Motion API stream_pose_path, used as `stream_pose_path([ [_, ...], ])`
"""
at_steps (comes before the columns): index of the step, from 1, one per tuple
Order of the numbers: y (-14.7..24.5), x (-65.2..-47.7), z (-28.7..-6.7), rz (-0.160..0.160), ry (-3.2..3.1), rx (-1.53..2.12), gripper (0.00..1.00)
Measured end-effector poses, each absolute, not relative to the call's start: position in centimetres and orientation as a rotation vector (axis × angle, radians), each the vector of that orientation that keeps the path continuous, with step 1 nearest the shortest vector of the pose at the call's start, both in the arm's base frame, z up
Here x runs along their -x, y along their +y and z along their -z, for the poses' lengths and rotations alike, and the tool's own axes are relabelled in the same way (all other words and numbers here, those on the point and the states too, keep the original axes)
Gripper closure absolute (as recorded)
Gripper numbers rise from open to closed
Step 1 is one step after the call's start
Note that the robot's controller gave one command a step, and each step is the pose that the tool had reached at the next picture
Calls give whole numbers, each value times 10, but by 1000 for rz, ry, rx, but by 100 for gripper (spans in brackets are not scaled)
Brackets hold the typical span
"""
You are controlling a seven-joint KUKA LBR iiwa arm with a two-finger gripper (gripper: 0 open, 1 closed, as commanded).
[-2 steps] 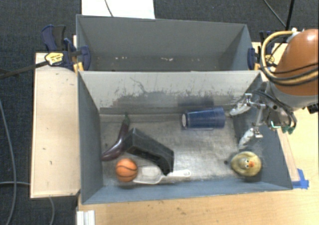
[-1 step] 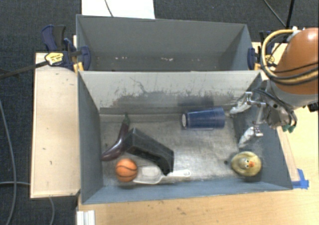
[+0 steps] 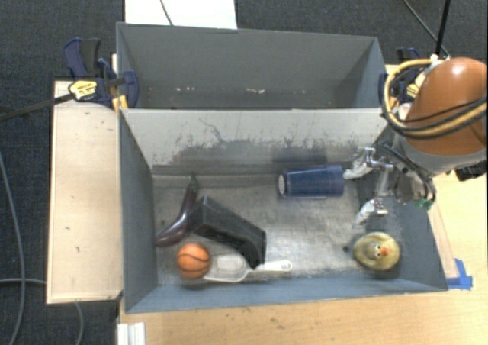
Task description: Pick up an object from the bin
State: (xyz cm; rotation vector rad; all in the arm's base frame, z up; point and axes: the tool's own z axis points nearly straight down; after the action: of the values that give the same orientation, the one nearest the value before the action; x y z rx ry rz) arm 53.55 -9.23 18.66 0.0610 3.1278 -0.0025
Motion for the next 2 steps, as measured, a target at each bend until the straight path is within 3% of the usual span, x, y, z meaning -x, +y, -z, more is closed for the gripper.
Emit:
stream_pose_path([
  [1, -67, -543, -154, -1, 3142, 47, 0],
  [2, -60, -562, -152, -1, 3137, 6, 0],
])
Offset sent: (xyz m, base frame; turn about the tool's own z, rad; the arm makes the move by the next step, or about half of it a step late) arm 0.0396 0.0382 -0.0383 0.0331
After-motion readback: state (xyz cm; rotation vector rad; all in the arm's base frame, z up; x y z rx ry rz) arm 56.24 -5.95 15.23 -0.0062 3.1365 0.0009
